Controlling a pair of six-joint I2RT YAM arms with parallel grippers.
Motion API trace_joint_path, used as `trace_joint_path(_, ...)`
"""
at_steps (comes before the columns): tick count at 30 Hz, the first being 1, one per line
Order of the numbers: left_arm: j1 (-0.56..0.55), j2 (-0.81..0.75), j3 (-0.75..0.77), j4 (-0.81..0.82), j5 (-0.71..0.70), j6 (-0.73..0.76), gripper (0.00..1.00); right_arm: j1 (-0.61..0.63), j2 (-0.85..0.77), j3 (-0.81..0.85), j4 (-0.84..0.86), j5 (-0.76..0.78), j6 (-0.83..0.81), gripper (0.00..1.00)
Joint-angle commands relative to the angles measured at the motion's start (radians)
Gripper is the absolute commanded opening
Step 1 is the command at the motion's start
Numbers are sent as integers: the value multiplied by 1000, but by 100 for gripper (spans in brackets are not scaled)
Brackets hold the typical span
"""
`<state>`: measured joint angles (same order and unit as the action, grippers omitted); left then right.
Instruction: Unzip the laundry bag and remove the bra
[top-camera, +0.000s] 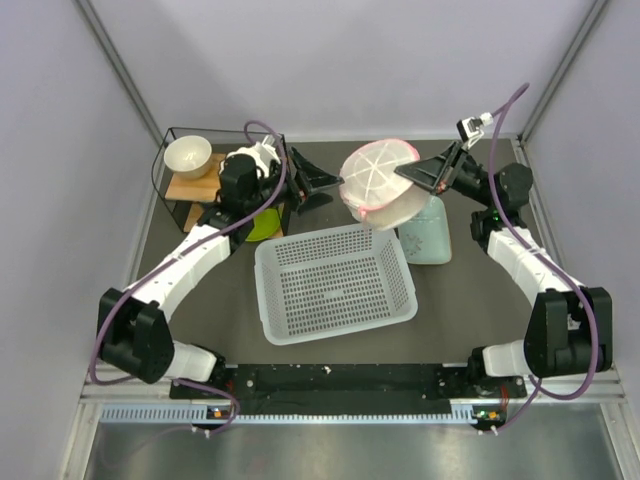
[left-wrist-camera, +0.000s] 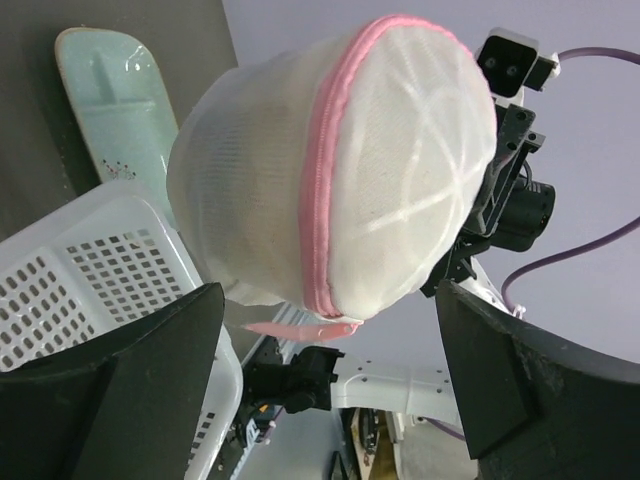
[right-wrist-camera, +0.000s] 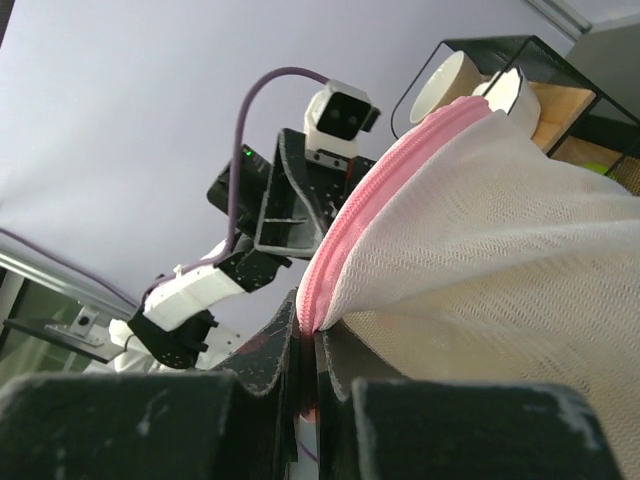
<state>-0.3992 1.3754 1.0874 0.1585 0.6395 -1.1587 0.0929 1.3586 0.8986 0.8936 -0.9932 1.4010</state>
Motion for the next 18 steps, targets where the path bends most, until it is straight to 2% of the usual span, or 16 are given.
trace_joint_path(1, -16, 42, -4, 162, 25, -70, 89, -13, 7, 79, 99, 8, 27, 0)
trace_joint_path(5, -29, 79, 23, 213, 34, -98, 76, -13, 5, 82, 84, -2, 23, 0)
trace_joint_path(9, -30, 114, 66, 240, 54, -116, 29, -13, -9, 65, 105, -21, 15, 0)
trace_joint_path(11, -30, 122, 74, 256, 54, -130, 21, -13, -22, 63, 23, -30, -44, 0)
trace_joint_path(12, -30, 122, 84, 256, 58, -130, 14, -13, -41, 68, -28, -33, -80, 0)
trace_joint_path(13, -30, 122, 85, 256, 60, -130, 0, -13, -49, 74, -100, -30, -118, 0)
trace_joint_path(15, -32, 113, 77, 251, 52, -131, 0, -15, -65, 121, -407, -15, -290, 1)
trace_joint_path(16, -32, 110, 74, 250, 42, -130, 0, -13, -72, 144, -533, 34, -366, 34)
trace_joint_path(17, -33, 99, 72, 224, 32, -124, 0, -15, -82, 167, -778, 72, -516, 48)
trace_joint_path(18, -35, 91, 71, 199, 20, -105, 0, -13, -104, 218, -885, 121, -587, 60)
